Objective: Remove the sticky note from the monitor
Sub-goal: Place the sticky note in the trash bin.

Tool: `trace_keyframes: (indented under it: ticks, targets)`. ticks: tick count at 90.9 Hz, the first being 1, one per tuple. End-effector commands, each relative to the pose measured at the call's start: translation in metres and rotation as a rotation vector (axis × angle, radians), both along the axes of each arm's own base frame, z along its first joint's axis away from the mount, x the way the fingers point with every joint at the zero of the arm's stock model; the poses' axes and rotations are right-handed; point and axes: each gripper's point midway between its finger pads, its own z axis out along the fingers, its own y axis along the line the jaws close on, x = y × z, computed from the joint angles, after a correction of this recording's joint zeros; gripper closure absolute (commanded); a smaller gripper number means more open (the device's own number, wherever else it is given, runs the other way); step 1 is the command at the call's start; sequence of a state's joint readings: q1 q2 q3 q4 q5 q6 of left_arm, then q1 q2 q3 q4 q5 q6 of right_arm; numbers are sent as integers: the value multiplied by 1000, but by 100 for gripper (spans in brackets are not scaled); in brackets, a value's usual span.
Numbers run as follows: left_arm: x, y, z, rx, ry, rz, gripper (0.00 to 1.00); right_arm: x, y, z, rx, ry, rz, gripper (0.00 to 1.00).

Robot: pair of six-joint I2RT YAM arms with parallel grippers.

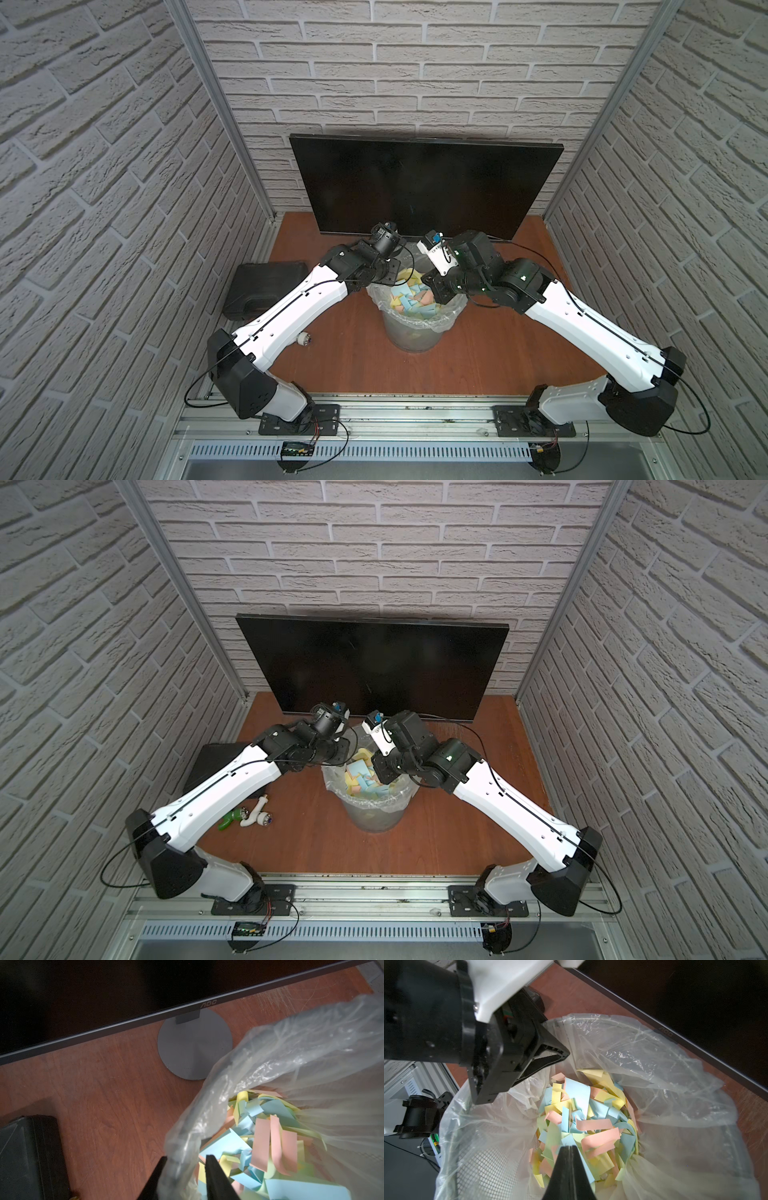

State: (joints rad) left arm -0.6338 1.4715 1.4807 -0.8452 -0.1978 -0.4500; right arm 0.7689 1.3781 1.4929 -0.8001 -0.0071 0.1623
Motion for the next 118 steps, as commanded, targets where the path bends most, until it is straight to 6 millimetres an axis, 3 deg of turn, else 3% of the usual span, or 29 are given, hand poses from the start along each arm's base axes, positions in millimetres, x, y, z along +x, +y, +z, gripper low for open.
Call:
trace_keyframes:
  ticks: [1, 39, 68, 89, 118]
  targets:
    - [-1, -7, 3, -33, -13, -13, 67, 10, 0, -9, -17, -4, -51, 97]
    - [-2, -7, 1, -36, -12, -12, 67, 12, 6, -40, 16, 76, -90, 96]
    - [-2, -7, 2, -38, -14, -10, 67, 17, 10, -45, 45, 106, -97, 89]
    - [-2, -6, 2, -37, -15, -10, 67, 19, 11, -42, 60, 101, -103, 76]
    - [-2, -6, 3, -36, -17, -9, 67, 20, 12, -16, 103, 67, -97, 64]
